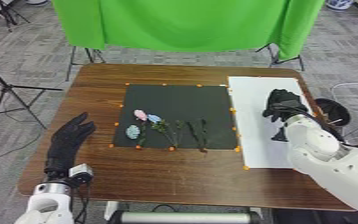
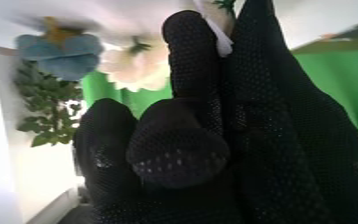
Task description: Arrange flowers
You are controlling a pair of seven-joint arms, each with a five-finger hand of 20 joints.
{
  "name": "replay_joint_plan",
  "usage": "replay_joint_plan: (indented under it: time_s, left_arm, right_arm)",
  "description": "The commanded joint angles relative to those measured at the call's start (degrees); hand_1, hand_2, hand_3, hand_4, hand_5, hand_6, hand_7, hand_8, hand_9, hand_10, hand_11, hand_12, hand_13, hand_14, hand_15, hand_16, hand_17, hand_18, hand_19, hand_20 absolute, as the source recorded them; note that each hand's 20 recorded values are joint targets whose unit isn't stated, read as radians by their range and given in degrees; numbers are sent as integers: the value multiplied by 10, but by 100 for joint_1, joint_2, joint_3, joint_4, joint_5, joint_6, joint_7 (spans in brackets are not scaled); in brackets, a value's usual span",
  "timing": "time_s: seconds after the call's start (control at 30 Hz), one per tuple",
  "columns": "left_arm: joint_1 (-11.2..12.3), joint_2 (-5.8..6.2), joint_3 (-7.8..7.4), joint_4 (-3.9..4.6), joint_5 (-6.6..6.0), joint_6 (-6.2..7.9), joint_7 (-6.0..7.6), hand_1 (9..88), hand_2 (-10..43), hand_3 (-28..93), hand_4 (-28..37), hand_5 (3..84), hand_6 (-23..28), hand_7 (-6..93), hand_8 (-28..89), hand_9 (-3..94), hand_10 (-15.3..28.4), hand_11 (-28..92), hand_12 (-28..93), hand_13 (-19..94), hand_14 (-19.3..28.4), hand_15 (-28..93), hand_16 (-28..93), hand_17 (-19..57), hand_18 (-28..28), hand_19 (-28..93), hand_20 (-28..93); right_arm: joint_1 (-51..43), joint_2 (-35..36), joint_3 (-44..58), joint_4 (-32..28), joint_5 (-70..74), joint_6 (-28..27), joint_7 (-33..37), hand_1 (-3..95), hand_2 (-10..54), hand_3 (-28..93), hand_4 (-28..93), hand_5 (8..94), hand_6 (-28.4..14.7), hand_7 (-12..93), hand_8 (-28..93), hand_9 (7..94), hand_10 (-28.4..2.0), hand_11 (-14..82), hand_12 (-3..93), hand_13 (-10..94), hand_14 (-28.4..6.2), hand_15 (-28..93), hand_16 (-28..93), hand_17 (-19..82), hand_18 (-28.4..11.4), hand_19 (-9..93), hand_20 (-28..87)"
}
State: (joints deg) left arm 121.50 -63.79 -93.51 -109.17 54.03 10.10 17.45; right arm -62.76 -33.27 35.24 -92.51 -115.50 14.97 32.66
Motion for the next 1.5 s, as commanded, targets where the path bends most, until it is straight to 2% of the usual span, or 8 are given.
replay_joint_plan:
  time_s: [0.03, 0.27, 0.47, 0.6, 0.9, 1.03, 1.23, 1.5]
  left_arm:
    - [159, -57, -29, -49, -11, 23, -2, 241, -95, 727, -238, 435, -2, 131, -79, 460, 127, 169, 99, 389, 155, 133, -6, 85, 116, 29, 170]
    - [162, -16, -52, -68, -9, 35, -36, 241, -95, 726, -238, 435, 0, 128, -77, 460, 127, 169, 98, 390, 155, 134, -6, 85, 116, 30, 170]
    - [151, -16, -5, -55, 17, 13, -64, 241, -95, 727, -239, 435, 1, 128, -77, 461, 127, 170, 99, 390, 154, 133, -7, 86, 116, 30, 170]
    - [87, -49, 97, -28, 34, -36, -80, 240, -95, 728, -239, 435, 1, 128, -77, 460, 127, 170, 99, 390, 154, 133, -7, 85, 116, 30, 170]
    - [-9, -14, 148, 18, 9, -102, -124, 240, -95, 729, -240, 436, 3, 127, -77, 460, 128, 169, 98, 389, 154, 133, -6, 84, 117, 32, 170]
    - [-54, -3, 174, 39, -3, -89, -106, 239, -95, 729, -239, 437, 4, 126, -76, 460, 128, 170, 99, 390, 154, 132, -6, 84, 117, 33, 170]
    - [-59, -17, 185, 59, -4, -109, -104, 240, -95, 728, -240, 437, 4, 126, -76, 460, 127, 170, 99, 390, 154, 133, -6, 84, 117, 33, 169]
    - [-40, -54, 209, 42, -6, -94, -117, 239, -95, 729, -239, 437, 3, 127, -76, 460, 127, 170, 99, 390, 155, 133, -6, 84, 117, 33, 169]
  right_arm:
    - [287, 246, -60, -562, -2, 83, -220, 619, -95, 620, -228, 797, 1, 254, 46, 905, -84, 80, 363, 930, -9, 646, 301, 681, -132, 932, 580]
    - [1289, 155, -611, -1255, 212, 61, -535, 620, -95, 622, -215, 808, -1, 242, 48, 912, -94, 77, 365, 931, -8, 647, 307, 682, -131, 932, 587]
    - [2275, -613, -1637, -1136, 401, 72, -873, 613, -95, 628, -209, 812, 3, 238, 44, 915, -105, 70, 365, 930, -7, 647, 311, 681, -130, 932, 591]
    - [2303, -1189, -1840, -996, 282, 71, -1076, 606, -95, 633, -207, 813, 5, 240, 45, 916, -107, 68, 365, 929, -8, 648, 314, 680, -128, 932, 594]
    - [2613, -1930, -2342, -608, 321, -196, -1205, 594, -95, 642, -209, 810, 8, 242, 43, 910, -112, 64, 366, 925, -9, 650, 317, 678, -128, 932, 600]
    - [2739, -2078, -2496, -442, 343, -455, -1252, 590, -95, 644, -211, 807, 10, 245, 41, 902, -111, 61, 360, 924, -10, 651, 318, 676, -129, 932, 604]
    - [2773, -2188, -2630, -269, 235, -470, -1197, 590, -95, 638, -210, 798, 12, 252, 37, 894, -110, 61, 355, 920, -10, 652, 319, 674, -130, 932, 607]
    - [2652, -2277, -2694, -93, 196, -775, -1170, 588, -95, 637, -212, 791, 14, 261, 33, 885, -109, 59, 345, 917, -12, 654, 318, 668, -130, 932, 610]
